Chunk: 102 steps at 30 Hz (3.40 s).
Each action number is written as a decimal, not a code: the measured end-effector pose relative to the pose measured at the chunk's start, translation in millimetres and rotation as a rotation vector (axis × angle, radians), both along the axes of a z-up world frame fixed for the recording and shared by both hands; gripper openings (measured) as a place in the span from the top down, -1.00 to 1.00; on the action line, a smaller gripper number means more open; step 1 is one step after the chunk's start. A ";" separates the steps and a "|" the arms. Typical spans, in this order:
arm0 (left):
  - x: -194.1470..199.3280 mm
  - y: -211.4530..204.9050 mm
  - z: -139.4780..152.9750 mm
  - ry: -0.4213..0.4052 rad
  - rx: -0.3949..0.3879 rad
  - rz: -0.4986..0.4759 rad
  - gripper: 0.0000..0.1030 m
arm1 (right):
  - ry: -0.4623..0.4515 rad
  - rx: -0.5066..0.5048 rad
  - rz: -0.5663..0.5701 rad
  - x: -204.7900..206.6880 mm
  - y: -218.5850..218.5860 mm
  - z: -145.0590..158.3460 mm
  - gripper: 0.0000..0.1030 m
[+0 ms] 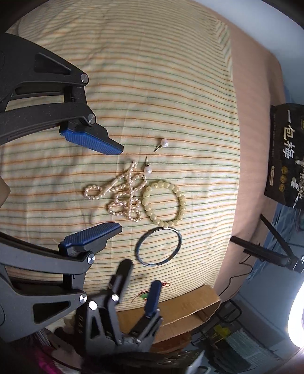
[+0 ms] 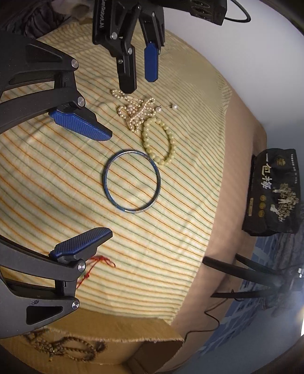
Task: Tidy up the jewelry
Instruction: 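Grasp the pearl necklace with the left tool while the right tool grasps the blue bangle, then carry the pearl necklace and blue bangle over the cardboard box with both tools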
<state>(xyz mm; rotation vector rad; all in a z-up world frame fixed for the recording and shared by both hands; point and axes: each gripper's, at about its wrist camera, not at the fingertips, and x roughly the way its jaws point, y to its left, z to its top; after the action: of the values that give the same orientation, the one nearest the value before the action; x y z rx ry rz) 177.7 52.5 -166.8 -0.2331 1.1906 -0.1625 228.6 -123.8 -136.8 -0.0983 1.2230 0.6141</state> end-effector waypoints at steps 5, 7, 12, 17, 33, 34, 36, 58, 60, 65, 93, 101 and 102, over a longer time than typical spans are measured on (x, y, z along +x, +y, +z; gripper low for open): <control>9.7 -2.3 -11.3 0.042 -0.025 0.039 -0.20 | -0.007 -0.014 0.017 1.3 10.5 -9.9 -0.48; 12.9 -3.7 -14.3 0.049 -0.022 0.045 -0.20 | -0.015 -0.021 0.024 2.1 13.3 -12.6 -0.48; 20.0 -7.0 -18.6 0.054 0.006 0.051 -0.20 | -0.031 -0.041 0.038 5.5 18.6 -19.8 -0.48; 24.2 -10.0 -22.9 0.055 0.036 0.037 -0.12 | -0.036 -0.058 0.047 6.9 19.1 -26.5 -0.48; 21.5 2.5 -27.0 0.033 0.090 0.031 0.75 | -0.069 -0.091 0.063 18.7 31.9 -33.7 -0.60; 20.8 2.9 -26.6 0.033 0.088 0.031 0.78 | -0.064 -0.090 0.063 19.5 31.4 -33.9 -0.60; 20.0 3.0 -25.9 0.035 0.079 0.031 0.86 | -0.049 -0.083 0.059 20.2 30.3 -33.4 -0.60; -1.7 9.3 43.9 -0.121 -0.022 0.066 0.90 | -0.130 -0.018 0.049 4.2 10.5 4.5 -0.39; -2.8 7.0 52.5 -0.144 -0.029 0.070 0.90 | -0.145 -0.009 0.042 4.0 5.6 12.8 -0.39; -4.9 -2.1 75.1 -0.216 -0.044 0.068 0.90 | -0.171 0.018 0.008 -3.3 -11.5 34.3 -0.39; 10.3 -113.9 143.4 -0.394 -0.159 -0.105 0.90 | -0.230 -0.021 -0.239 -36.6 -175.0 80.9 -0.40; 28.0 -168.9 147.4 -0.405 -0.172 -0.184 0.90 | -0.204 -0.037 -0.264 -42.2 -203.7 72.2 -0.40; 29.5 -175.1 148.4 -0.408 -0.172 -0.193 0.90 | -0.200 -0.038 -0.266 -42.5 -206.3 71.1 -0.40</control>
<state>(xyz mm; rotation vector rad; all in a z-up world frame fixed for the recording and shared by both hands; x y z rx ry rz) 207.1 -122.6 -18.4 -0.2225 0.7913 -0.4606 186.1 -330.1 -65.7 -0.0269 1.0318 0.3405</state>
